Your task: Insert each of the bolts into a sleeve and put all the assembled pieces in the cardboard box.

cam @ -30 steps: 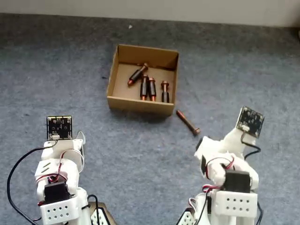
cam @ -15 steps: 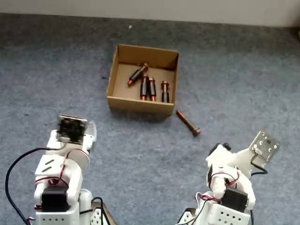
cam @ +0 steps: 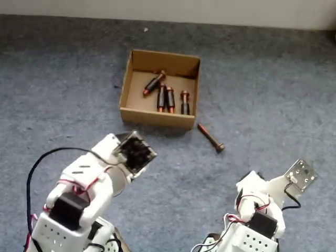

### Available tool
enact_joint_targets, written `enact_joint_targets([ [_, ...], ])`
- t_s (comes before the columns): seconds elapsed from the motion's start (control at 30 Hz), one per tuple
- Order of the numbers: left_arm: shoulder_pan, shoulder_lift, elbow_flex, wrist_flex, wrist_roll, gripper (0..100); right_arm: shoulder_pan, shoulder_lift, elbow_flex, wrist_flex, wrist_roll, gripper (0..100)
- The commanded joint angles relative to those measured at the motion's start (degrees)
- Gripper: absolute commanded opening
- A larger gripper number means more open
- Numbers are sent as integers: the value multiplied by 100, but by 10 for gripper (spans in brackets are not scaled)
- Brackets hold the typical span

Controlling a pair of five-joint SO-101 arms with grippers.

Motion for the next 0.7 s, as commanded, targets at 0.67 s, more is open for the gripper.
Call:
enact_joint_targets([
  [0.67, 1490, 7908, -5560, 35, -2989, 176, 66, -13, 708, -655, 53, 4],
])
